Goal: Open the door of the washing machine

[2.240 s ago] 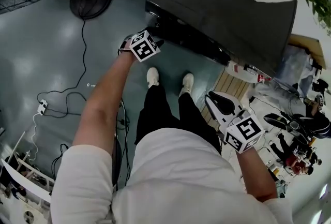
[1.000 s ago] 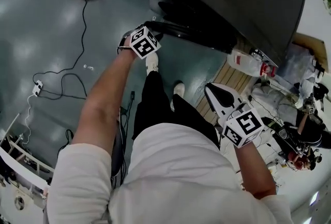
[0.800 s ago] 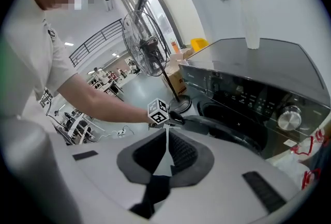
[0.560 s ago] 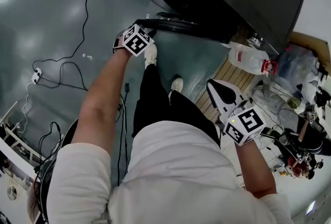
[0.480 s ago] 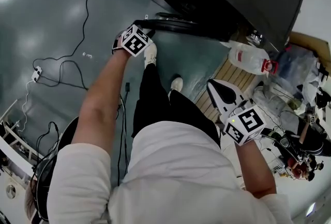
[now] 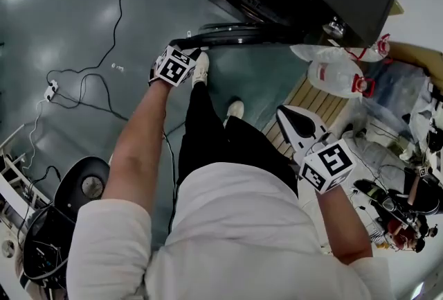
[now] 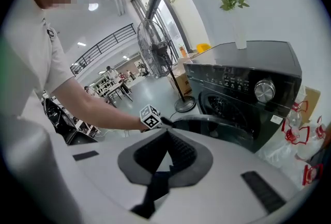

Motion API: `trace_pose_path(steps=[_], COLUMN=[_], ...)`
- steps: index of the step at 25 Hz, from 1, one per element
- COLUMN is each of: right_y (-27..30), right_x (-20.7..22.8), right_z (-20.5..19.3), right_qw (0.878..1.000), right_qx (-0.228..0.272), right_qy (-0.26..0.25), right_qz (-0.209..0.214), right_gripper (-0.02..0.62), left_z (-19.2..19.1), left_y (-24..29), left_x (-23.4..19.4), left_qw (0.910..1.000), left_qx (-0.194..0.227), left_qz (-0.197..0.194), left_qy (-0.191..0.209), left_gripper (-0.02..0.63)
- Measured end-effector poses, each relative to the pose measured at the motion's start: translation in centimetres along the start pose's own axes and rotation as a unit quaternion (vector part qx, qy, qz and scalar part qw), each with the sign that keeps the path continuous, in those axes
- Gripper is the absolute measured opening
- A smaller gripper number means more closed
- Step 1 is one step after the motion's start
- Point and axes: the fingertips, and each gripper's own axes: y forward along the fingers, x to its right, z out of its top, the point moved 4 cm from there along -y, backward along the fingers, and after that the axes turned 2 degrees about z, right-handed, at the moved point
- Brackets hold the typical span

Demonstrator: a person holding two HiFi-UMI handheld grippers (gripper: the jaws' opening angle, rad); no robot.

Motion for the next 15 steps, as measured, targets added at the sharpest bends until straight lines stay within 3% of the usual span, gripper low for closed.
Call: trace_pose_path(steps=[15], right_y=[-2.6], right_x=[0.1], right_z=[-5.7], right_qw=[0.999], right_qx=[-0.008], right_qy=[-0.018], right_qz=[0.039], right_gripper=[0.008], left_z=[-4.8], left_y=[-1.6], left_x=[8.5], left_qw=[0.9959], left_qx=[0.016], left_qz=[0.019], left_qy=[-0.087], left_gripper=[0.126])
